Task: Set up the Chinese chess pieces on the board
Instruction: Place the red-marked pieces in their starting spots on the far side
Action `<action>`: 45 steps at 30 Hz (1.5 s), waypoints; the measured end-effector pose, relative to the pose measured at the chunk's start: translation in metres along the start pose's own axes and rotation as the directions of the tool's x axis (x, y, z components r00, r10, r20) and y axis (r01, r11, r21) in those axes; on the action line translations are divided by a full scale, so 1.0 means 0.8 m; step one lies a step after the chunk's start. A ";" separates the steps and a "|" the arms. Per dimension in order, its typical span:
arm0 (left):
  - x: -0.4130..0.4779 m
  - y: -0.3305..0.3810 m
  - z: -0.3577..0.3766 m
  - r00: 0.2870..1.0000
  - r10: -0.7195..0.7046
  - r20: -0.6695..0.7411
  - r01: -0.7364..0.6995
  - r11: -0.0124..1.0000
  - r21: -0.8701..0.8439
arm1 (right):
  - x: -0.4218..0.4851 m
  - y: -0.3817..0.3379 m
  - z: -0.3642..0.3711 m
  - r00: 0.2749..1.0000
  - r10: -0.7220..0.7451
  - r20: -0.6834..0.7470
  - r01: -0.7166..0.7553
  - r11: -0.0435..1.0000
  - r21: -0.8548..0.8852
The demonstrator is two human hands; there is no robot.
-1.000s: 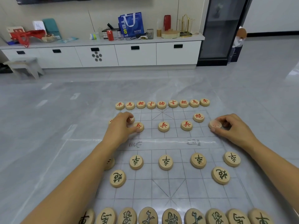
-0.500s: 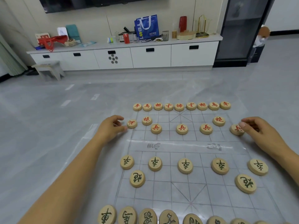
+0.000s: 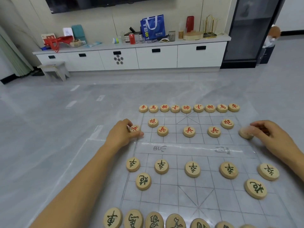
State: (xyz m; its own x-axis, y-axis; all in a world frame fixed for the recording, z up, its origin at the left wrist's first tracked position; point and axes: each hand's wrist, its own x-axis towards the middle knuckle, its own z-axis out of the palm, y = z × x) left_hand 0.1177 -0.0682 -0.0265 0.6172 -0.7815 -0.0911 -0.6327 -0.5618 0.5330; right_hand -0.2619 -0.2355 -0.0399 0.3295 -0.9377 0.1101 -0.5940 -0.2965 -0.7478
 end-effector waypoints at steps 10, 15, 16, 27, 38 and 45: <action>-0.002 0.001 -0.015 0.987 0.062 0.146 -0.055 0.997 -0.055 | 0.001 0.001 0.001 1.000 -0.007 -0.017 0.007 1.000 -0.025; 0.002 0.008 -0.005 0.991 0.087 0.101 -0.081 0.995 -0.063 | 0.004 0.005 0.002 1.000 -0.026 -0.011 0.025 0.999 -0.019; 0.003 0.010 -0.004 0.990 0.090 0.104 -0.084 0.994 -0.064 | 0.004 0.005 0.002 1.000 -0.027 -0.007 0.027 1.000 -0.016; 0.003 0.009 -0.003 0.989 0.108 0.106 -0.100 0.992 -0.079 | 0.000 -0.004 -0.001 1.000 -0.026 0.001 0.026 0.999 -0.028; 0.001 0.010 0.000 0.991 0.108 0.075 -0.102 0.992 -0.078 | 0.003 -0.001 -0.001 0.997 -0.048 0.052 0.057 0.982 -0.182; 0.002 0.008 0.002 0.991 0.111 0.072 -0.106 0.992 -0.071 | 0.006 0.005 0.002 0.998 -0.052 0.042 0.059 0.980 -0.192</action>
State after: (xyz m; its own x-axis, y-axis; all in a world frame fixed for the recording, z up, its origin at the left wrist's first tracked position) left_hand 0.1142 -0.0734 -0.0245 0.5082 -0.8564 -0.0918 -0.6595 -0.4555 0.5980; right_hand -0.2618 -0.2413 -0.0433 0.3906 -0.9126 0.1212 -0.7033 -0.3808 -0.6004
